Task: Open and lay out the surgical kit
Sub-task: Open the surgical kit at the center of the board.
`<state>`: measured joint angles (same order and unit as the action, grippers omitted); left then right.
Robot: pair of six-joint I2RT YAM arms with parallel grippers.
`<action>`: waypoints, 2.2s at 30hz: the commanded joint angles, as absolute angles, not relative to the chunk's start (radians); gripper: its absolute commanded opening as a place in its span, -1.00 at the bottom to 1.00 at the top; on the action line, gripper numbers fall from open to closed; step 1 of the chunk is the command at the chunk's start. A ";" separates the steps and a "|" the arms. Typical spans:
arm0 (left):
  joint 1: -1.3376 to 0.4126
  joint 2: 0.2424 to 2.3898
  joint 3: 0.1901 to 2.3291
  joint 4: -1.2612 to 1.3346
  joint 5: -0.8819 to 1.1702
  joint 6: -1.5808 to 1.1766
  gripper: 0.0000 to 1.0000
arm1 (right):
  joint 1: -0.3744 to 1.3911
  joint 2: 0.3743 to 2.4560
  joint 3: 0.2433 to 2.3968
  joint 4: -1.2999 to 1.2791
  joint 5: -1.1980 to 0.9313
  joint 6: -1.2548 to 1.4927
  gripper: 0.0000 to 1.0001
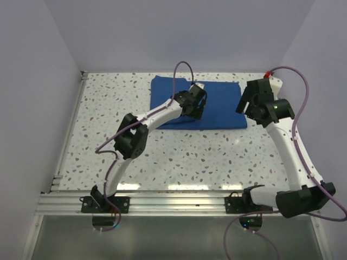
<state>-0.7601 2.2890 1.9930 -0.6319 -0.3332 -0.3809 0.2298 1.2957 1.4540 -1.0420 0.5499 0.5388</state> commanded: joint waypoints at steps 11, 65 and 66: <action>-0.781 2.450 2.161 -0.710 -0.362 -0.305 0.13 | 0.230 1.229 1.393 -1.100 0.537 0.571 0.97; -0.247 1.103 1.054 -1.006 -0.410 -0.719 0.92 | 0.025 2.678 2.599 -0.716 0.330 0.535 0.59; -0.245 1.098 1.049 -1.008 -0.410 -0.722 0.92 | 0.025 2.681 2.600 -0.712 0.325 0.537 0.51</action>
<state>-0.2470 1.1343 1.0615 -0.9825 -0.4053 -0.6769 0.0200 2.6747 2.5481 -0.7589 0.3462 0.5236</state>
